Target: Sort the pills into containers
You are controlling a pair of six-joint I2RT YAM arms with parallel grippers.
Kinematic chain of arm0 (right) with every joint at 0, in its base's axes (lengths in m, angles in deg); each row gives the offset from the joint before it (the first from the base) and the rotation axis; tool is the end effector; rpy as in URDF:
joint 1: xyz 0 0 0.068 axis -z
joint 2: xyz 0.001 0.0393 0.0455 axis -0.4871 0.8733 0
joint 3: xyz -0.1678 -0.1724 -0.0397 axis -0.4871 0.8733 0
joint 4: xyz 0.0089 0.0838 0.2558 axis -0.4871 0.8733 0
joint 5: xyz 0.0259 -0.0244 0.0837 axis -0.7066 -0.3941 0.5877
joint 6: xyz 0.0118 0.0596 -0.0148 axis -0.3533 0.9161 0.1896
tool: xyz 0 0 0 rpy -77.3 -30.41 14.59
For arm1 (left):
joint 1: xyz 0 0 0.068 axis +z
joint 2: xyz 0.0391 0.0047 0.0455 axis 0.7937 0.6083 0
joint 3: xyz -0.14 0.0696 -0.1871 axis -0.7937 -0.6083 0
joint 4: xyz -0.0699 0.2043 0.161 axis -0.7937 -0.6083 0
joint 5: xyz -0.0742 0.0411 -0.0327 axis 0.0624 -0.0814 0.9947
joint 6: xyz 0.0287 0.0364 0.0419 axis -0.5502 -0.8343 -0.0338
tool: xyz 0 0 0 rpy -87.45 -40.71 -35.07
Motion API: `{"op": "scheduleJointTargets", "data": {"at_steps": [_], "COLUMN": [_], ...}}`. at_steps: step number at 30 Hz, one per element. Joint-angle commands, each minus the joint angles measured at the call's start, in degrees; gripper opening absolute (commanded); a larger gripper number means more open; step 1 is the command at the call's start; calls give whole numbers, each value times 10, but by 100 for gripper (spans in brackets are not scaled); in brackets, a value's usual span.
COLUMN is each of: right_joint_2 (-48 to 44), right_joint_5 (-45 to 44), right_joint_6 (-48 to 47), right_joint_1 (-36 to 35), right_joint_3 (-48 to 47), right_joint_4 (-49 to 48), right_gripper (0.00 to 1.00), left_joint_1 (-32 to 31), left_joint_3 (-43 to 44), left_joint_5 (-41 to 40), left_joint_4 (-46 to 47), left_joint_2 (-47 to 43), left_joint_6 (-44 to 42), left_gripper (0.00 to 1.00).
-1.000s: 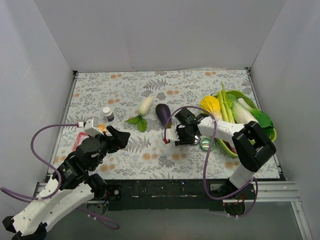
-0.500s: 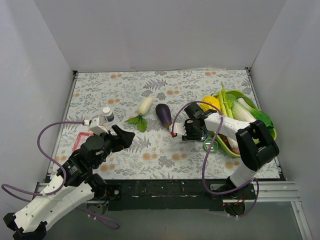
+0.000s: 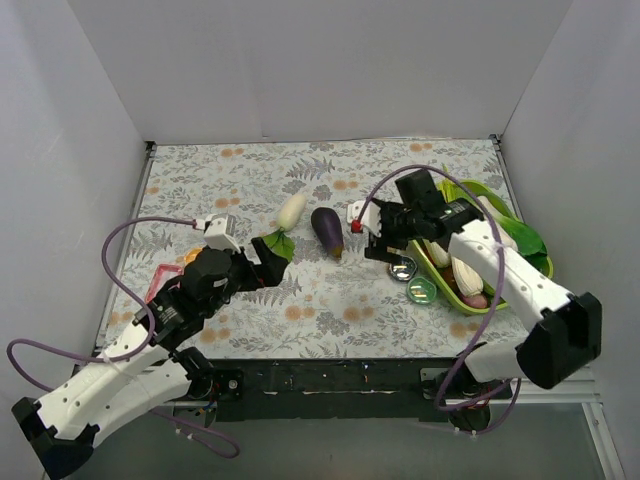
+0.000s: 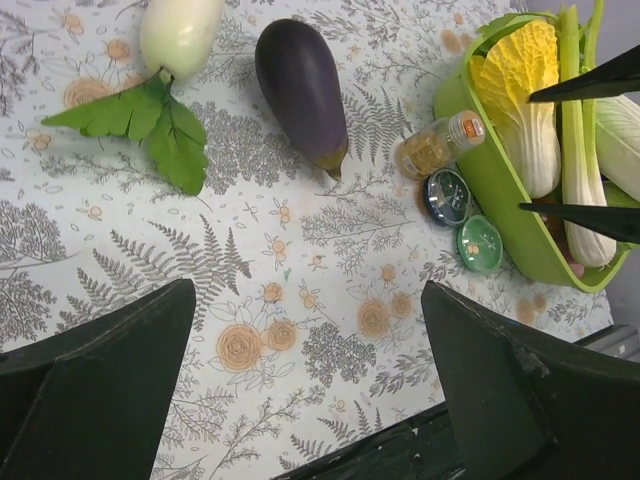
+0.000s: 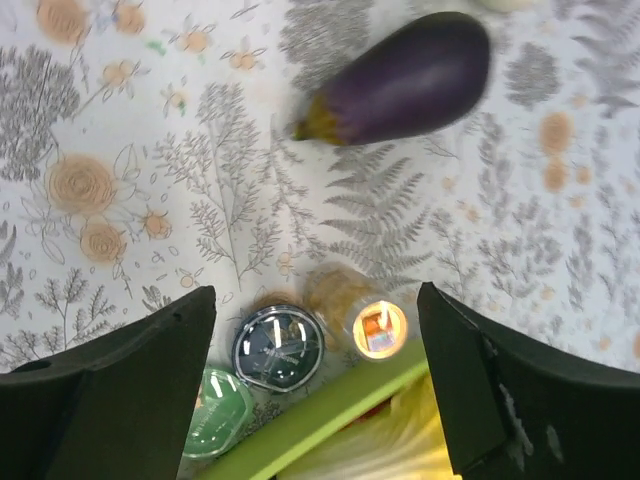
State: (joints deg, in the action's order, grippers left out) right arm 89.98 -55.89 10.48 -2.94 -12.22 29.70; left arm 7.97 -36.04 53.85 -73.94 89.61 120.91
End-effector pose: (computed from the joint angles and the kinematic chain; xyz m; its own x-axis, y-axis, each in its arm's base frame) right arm 0.2547 0.1794 0.2554 0.2003 -0.8045 -0.5591 -0.9371 0.0092 -0.3489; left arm 0.1451 -0.1234 0.2737 -0.5399 -0.7777 -0.3220 -0.1918 0.4861 -0.8526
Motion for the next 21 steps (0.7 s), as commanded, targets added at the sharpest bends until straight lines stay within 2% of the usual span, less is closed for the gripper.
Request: {"op": "scheduleJointTargets", "data": {"at_steps": [1, 2, 4, 5, 7, 11, 16, 21], "right_joint_2": [-87, -101, -134, -139, -141, -159, -180, -198], "right_joint_5": [38, 17, -29, -45, -28, -46, -129, -140], "right_joint_6": [201, 244, 335, 385, 423, 552, 589, 590], "right_joint_1": [48, 74, 96, 106, 134, 145, 149, 153], "right_joint_3": [-33, -33, -35, -46, -82, -99, -107, -107], "right_joint_4": [-72, -132, -179, -187, -178, -202, -204, -195], "right_gripper": [95, 97, 98, 98, 98, 97, 98, 98], "left_joint_1": [2, 2, 2, 2, 2, 2, 2, 2], "left_joint_3": [79, 103, 131, 144, 178, 220, 229, 217], "left_joint_5": [-6, -8, -10, -9, -5, 10, 7, 1], "left_joint_4": [1, -2, -12, -16, -27, -52, -85, -86], "left_joint_2": [45, 53, 66, 76, 82, 95, 86, 56], "left_joint_6": [-60, -69, -91, -96, -110, -121, -109, -97], "left_gripper": [98, 98, 98, 98, 98, 98, 98, 98]}}
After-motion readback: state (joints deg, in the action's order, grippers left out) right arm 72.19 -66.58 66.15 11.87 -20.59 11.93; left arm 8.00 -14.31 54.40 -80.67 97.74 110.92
